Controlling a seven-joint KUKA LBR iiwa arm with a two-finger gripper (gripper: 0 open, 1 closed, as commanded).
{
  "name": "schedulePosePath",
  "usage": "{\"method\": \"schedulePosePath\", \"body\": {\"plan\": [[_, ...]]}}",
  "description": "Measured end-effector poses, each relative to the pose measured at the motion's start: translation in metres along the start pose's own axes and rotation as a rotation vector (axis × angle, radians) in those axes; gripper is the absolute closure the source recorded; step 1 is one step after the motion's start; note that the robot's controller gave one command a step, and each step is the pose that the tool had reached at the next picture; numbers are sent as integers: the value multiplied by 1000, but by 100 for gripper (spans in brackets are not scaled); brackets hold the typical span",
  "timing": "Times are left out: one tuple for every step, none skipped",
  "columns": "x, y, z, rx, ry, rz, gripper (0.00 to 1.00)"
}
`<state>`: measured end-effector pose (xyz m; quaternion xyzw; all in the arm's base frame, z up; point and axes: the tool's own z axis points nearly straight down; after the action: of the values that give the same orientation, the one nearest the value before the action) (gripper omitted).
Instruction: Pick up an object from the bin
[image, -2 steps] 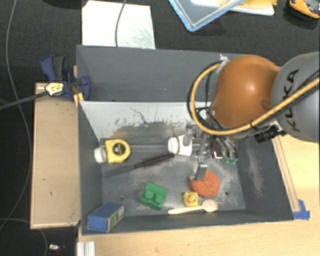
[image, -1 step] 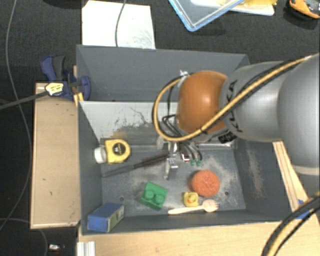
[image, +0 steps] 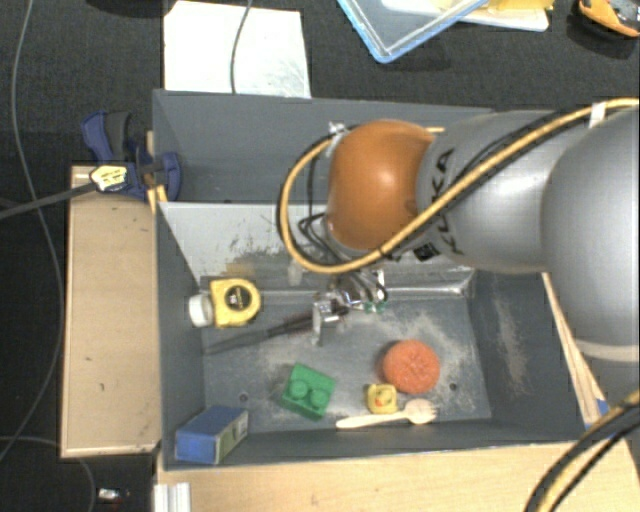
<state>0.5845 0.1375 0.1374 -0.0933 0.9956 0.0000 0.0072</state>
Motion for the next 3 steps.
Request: {"method": "schedulePosePath", "body": {"plan": [[3,-17,20,-1,4,68,0],[2,-26,69,-3,-5,60,0],[-2,-30,67,-3,-9,130,100]]}}
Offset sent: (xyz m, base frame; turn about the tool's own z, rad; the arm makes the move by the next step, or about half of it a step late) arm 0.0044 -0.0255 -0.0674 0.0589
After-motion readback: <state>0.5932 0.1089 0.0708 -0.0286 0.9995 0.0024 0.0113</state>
